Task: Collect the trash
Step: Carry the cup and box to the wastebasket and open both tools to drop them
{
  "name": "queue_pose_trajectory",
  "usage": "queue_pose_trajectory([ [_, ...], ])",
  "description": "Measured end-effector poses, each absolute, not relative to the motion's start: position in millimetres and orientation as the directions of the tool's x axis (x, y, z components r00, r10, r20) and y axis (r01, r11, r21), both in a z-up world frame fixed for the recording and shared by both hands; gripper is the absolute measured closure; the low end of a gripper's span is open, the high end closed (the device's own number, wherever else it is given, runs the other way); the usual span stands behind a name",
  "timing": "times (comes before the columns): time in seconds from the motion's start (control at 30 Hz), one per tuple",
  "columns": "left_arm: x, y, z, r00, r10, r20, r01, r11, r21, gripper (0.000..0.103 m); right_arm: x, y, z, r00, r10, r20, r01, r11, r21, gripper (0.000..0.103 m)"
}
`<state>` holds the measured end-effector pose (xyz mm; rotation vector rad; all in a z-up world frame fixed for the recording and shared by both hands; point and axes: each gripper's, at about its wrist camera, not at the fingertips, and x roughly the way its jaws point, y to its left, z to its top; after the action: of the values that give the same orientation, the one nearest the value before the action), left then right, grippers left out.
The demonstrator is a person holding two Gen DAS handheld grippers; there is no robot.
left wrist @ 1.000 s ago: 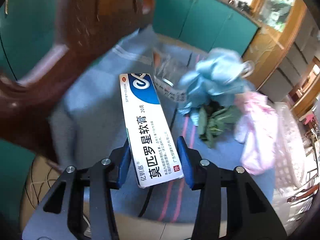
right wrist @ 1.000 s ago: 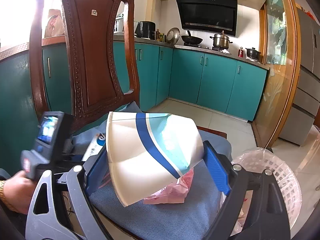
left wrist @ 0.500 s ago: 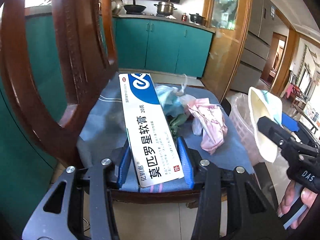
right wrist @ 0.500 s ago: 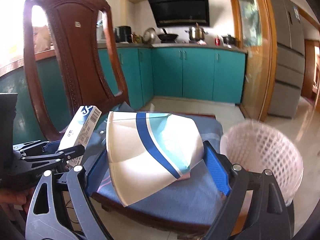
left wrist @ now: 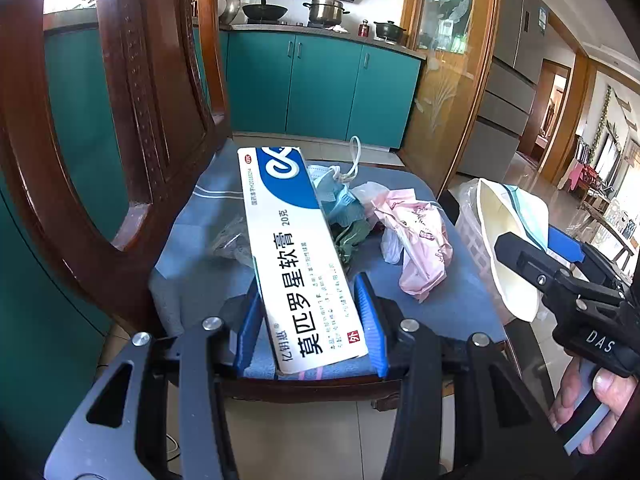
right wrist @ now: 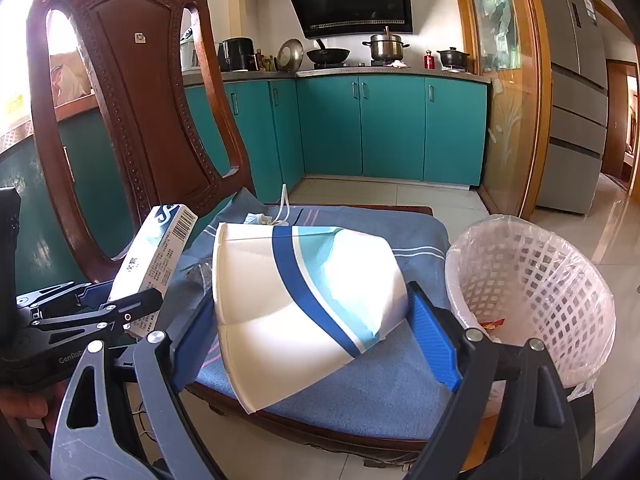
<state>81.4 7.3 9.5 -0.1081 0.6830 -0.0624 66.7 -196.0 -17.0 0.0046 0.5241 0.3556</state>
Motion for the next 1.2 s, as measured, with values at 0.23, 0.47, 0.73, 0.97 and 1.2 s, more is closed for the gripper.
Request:
queue_pose_trajectory([
  [0.23, 82, 5, 9, 0.774, -0.09, -0.627, 0.024, 0.993, -0.114, 0.058, 68, -200, -15, 0.816, 0.32, -0.482, -0.319, 0.944, 0.087, 0.016],
  [0.47, 81, 2, 9, 0.776, -0.107, -0.621, 0.045, 0.992, -0.114, 0.058, 100, -282, 3, 0.904, 0.095, -0.417, -0.062, 0.994, 0.092, 0.016],
  [0.73, 79, -18, 6, 0.774, -0.15, -0.615, 0.123, 0.989, -0.087, 0.058, 132, -369, -22, 0.842, -0.053, -0.537, 0.198, 0.956, 0.217, 0.013],
  [0.97, 83, -54, 6, 0.766, -0.197, -0.612, 0.217, 0.975, -0.041, 0.058, 98, -388, -1, 0.92, -0.099, -0.38, 0.23, 0.921, 0.315, 0.003],
  [1.2, 122, -159, 36, 0.729, -0.39, -0.562, 0.439, 0.897, -0.052, 0.057, 73, -416, 4, 0.932, -0.183, -0.312, 0.308, 0.852, 0.423, 0.003],
])
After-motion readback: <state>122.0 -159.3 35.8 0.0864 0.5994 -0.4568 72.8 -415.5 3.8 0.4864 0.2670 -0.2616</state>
